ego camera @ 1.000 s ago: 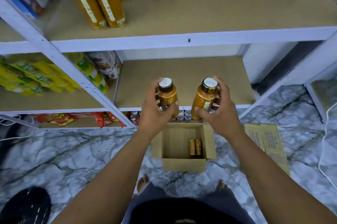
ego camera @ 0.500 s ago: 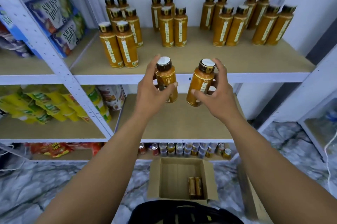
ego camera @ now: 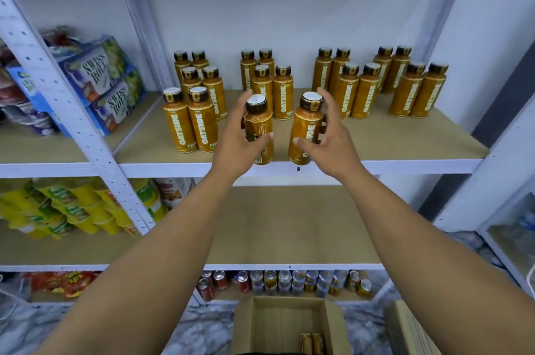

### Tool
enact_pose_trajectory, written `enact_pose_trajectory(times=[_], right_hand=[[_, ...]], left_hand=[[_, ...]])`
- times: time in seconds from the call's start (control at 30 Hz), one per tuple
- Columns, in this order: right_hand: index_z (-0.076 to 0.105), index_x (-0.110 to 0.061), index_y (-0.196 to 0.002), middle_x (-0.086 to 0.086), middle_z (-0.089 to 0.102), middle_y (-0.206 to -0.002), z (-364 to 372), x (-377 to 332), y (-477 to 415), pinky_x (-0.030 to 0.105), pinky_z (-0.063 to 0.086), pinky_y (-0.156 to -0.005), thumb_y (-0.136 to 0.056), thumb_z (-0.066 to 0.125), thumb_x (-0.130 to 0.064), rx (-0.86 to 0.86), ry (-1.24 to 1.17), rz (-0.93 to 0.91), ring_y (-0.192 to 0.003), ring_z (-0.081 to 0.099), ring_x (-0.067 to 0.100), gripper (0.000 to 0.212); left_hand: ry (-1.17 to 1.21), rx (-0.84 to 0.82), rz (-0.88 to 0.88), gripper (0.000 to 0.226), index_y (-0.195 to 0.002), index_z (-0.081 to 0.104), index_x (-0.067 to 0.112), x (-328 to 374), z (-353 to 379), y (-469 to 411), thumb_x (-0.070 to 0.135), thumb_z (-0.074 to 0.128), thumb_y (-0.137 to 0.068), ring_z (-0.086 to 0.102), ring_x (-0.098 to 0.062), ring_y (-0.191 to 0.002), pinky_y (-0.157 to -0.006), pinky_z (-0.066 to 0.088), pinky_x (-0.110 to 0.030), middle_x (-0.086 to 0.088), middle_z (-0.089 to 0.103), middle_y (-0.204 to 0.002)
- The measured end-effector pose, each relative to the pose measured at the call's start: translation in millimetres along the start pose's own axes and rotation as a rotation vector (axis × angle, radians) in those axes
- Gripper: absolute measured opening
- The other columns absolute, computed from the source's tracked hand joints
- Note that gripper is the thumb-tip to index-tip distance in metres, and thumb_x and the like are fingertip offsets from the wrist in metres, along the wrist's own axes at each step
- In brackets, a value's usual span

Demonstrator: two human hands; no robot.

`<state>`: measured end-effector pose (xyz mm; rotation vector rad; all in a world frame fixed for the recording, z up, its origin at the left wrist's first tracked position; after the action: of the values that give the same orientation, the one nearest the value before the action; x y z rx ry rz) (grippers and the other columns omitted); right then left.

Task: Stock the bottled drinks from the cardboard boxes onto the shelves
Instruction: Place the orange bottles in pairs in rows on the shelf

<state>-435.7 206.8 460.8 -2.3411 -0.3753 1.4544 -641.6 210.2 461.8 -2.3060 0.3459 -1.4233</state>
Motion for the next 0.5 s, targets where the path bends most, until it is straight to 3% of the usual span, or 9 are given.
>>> enact_pose_trajectory(times=[0.27,0.5], right_hand=[[0.017,-0.048,-0.154,-0.014,0.048,-0.143,12,9,-20,0.042,0.051,-0.105,-0.085,0.082,-0.016,-0.044,0.018,0.03,-0.13,0.052,0.013,0.1],[0.016,-0.049,-0.154,-0.01,0.045,-0.151,20,16,-31,0.045,0.05,-0.107,-0.085,0.082,-0.016,-0.064,0.041,0.052,-0.134,0.049,0.013,0.101]], left_hand=[[0.006,-0.007,-0.035,0.09,-0.157,0.027,0.036,-14,0,-14,0.017,0.081,-0.088,0.04,0.01,-0.126,-0.089,0.034,0.005,0.014,0.044,-0.154],[-0.019,-0.049,-0.035,0.092,-0.155,0.025,0.042,-23,8,-30,0.021,0.082,-0.087,0.041,-0.01,-0.144,-0.115,0.042,-0.037,0.013,0.04,-0.158]])
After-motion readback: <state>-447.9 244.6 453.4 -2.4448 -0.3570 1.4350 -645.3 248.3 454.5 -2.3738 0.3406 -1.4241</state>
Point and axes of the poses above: each hand's wrist, its own y-axis away from the middle knuckle, its own z-axis out of the palm, x = y × z, the point moved 7 cm from there along -y, towards the middle knuckle
